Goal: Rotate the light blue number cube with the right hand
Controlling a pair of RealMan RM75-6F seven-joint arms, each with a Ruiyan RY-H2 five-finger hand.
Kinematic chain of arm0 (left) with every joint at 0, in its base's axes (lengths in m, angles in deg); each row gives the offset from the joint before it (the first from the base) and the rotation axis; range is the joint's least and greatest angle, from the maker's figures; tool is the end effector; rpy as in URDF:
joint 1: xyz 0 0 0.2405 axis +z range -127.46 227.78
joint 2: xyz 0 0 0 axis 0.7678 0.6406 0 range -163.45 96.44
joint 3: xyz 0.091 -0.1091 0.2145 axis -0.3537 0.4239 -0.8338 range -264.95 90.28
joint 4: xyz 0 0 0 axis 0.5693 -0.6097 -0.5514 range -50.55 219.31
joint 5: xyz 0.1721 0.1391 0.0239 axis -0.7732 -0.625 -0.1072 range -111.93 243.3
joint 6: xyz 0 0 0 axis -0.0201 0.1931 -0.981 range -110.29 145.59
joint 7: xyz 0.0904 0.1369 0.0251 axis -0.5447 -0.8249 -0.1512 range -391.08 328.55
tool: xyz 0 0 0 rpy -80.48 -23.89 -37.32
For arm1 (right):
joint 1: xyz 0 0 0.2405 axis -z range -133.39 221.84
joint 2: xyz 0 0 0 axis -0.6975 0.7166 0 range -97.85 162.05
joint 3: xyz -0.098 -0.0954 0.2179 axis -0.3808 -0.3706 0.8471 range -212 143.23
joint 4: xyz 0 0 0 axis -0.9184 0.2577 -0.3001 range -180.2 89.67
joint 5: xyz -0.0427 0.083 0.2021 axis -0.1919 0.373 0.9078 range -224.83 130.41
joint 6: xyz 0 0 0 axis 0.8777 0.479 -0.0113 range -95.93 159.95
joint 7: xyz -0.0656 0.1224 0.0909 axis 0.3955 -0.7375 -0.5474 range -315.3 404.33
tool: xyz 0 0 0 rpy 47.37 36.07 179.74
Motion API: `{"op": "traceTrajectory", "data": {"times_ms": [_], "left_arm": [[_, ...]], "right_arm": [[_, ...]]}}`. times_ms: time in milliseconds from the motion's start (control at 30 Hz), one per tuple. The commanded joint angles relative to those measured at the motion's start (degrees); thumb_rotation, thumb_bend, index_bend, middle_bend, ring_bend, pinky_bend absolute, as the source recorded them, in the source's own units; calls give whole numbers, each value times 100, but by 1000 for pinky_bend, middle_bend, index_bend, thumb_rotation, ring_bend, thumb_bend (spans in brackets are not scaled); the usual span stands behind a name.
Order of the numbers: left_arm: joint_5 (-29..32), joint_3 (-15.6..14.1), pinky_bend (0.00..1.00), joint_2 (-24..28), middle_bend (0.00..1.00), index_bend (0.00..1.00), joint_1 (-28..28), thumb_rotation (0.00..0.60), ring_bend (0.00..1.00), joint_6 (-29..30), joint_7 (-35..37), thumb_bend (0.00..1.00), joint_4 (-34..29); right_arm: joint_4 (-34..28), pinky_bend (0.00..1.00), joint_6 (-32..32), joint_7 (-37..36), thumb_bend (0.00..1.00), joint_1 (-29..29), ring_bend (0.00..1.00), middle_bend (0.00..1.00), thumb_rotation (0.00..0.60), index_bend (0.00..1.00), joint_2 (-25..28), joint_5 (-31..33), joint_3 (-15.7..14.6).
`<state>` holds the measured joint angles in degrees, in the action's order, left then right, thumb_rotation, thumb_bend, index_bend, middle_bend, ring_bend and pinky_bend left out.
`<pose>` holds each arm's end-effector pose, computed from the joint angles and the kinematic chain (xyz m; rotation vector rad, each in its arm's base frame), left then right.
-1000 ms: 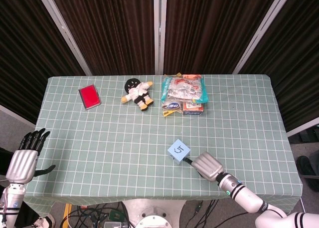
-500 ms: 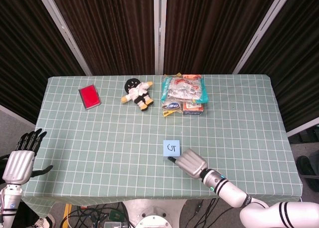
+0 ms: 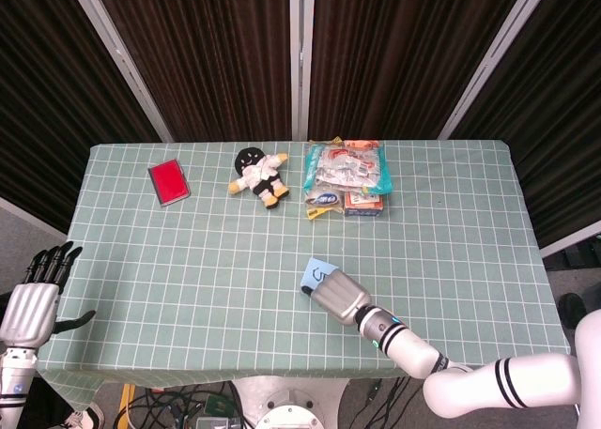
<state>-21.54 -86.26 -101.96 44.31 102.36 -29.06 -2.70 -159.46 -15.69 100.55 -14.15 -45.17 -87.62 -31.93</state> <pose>-0.3249 0.2036 0.1248 -1.4231 -0.9288 -0.9224 -0.0640 -0.2838 -0.0455 2.4157 -0.6112 0.5233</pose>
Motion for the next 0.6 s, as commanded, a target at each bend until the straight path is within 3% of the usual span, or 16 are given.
{"op": "traceTrajectory", "data": {"times_ms": [33, 600], "left_arm": [[9, 2, 0, -2, 0, 42, 2, 600, 0, -6, 12, 0, 10], [42, 6, 0, 26, 0, 42, 38, 600, 0, 1, 126, 0, 93]], "right_arm": [[7, 871, -158, 198, 1000, -382, 852, 1000, 600, 222, -29, 470, -46], [579, 870, -262, -25, 1000, -1229, 852, 1000, 600, 229, -262, 1524, -112]]}}
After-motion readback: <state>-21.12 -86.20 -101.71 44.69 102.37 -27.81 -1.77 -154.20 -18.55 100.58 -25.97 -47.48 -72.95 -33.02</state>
